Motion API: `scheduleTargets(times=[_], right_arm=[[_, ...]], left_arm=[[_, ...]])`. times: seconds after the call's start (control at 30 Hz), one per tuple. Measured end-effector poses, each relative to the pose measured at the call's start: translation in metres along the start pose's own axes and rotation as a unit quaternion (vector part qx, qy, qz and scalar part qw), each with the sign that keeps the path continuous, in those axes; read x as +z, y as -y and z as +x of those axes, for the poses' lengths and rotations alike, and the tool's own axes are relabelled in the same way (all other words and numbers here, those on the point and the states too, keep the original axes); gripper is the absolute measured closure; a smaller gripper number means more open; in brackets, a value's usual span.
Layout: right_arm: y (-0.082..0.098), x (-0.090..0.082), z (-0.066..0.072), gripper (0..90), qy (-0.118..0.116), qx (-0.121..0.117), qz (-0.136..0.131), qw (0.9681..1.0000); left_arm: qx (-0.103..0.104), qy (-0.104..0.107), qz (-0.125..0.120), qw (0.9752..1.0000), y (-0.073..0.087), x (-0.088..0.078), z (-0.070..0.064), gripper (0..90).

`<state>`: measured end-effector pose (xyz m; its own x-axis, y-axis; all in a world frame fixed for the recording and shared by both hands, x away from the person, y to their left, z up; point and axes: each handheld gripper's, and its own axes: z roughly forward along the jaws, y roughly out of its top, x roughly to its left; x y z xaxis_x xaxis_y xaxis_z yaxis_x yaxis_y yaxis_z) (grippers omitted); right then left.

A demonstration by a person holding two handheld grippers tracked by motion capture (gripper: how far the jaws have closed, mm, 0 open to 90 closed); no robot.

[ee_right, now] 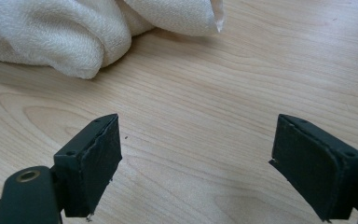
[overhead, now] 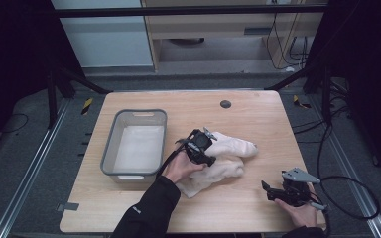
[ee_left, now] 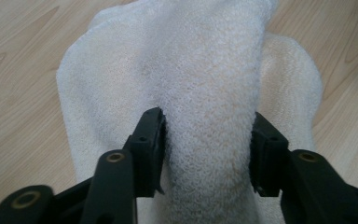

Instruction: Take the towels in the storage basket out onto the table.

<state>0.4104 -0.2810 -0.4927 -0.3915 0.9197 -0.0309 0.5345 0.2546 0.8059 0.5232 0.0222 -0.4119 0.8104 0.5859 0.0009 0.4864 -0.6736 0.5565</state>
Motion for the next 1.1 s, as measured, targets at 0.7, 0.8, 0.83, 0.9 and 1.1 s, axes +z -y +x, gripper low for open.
scheduleTargets(times=[0.7,0.8,0.83,0.9,1.1], right_arm=[[0.000,0.000,0.000,14.4,0.002,0.000,0.001,1.0000],[0.000,0.000,0.000,13.8,0.003,0.000,0.001,1.0000],[0.000,0.000,0.000,13.4,0.002,0.001,0.000,1.0000],[0.000,0.000,0.000,13.2,0.002,0.002,-0.002,1.0000],[0.000,0.000,0.000,12.6,0.003,0.004,-0.001,1.0000]], left_arm=[[0.018,0.000,-0.096,0.9952,0.026,-0.038,0.006,23.0],[0.014,-0.003,-0.114,0.9934,0.034,-0.045,0.007,22.8],[0.013,-0.006,-0.117,0.9930,0.037,-0.047,0.008,22.8],[0.009,-0.009,-0.127,0.9918,0.043,-0.052,0.009,22.7],[0.000,-0.019,-0.148,0.9887,0.061,-0.067,0.012,22.6]])
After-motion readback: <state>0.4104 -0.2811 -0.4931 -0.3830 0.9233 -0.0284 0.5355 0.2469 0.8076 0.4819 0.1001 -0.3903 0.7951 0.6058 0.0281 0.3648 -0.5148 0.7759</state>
